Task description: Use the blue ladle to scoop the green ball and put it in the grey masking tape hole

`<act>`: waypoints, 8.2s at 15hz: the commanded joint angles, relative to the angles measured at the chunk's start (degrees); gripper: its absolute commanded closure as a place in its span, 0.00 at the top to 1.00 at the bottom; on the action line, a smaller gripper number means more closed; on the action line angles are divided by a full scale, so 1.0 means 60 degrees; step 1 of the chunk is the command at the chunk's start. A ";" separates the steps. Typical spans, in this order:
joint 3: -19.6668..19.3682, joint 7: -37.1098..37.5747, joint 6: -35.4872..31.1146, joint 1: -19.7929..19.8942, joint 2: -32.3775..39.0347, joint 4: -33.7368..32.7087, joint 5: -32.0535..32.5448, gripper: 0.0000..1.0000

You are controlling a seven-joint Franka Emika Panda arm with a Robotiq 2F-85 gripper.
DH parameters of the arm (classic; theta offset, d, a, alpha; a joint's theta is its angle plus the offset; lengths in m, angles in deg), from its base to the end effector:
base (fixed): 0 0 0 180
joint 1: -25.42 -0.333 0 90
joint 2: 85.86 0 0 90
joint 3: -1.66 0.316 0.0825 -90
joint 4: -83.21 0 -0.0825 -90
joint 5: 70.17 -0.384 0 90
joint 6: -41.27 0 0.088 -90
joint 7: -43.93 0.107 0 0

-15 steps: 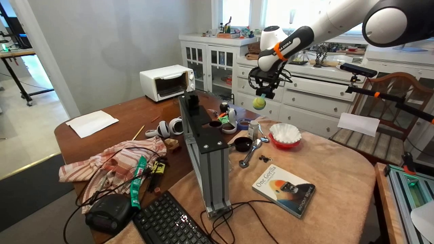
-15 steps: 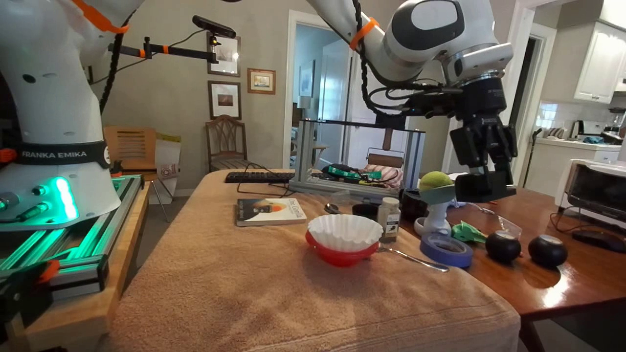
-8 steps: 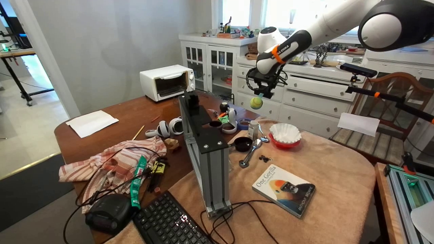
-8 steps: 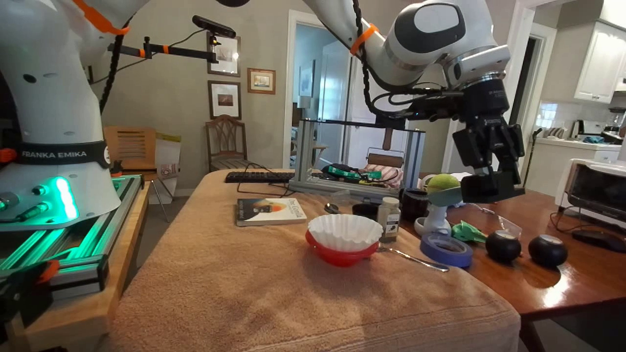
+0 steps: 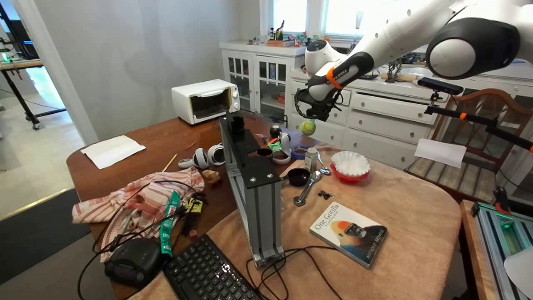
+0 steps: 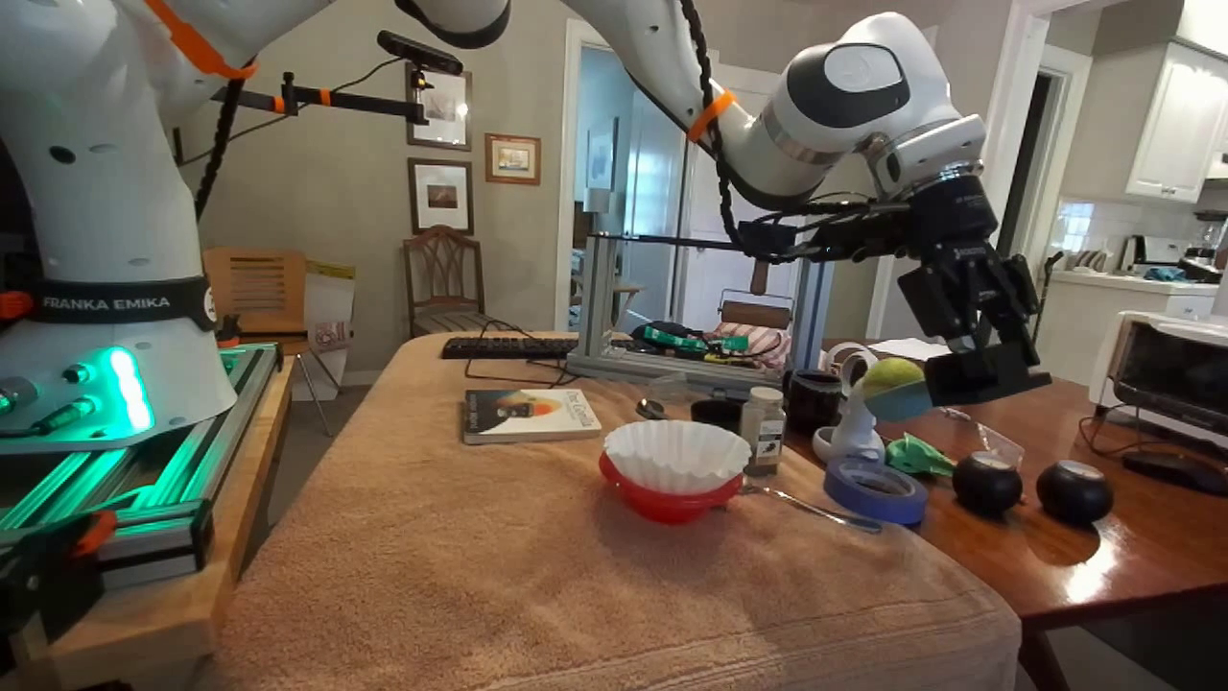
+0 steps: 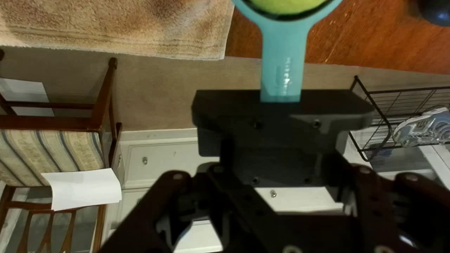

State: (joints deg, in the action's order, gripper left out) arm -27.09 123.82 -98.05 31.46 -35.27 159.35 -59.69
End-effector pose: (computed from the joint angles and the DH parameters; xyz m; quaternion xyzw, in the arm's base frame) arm 0.6851 -0.3490 0.2757 0.6485 -0.7061 0.2298 0.1672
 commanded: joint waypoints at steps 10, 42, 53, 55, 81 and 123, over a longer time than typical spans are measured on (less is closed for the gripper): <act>-0.0914 0.0869 0.0251 -0.0620 0.1404 -0.1446 0.0621 0.35; -0.2532 0.1126 -0.0572 -0.1404 0.3408 -0.2690 0.0572 0.35; -0.2370 -0.0848 -0.0425 -0.2025 0.1882 -0.1178 0.0559 0.35; -0.2179 -0.1371 -0.0330 -0.1994 0.1674 -0.0997 0.0415 0.35; -0.5156 0.1948 -0.0282 -0.3883 0.4913 -0.1978 0.1715 0.35; -0.5520 0.1638 -0.1239 -0.4619 0.1254 0.0793 0.2602 0.35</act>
State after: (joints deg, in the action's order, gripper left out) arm -61.48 137.79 -96.64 6.57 -19.09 154.70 -44.36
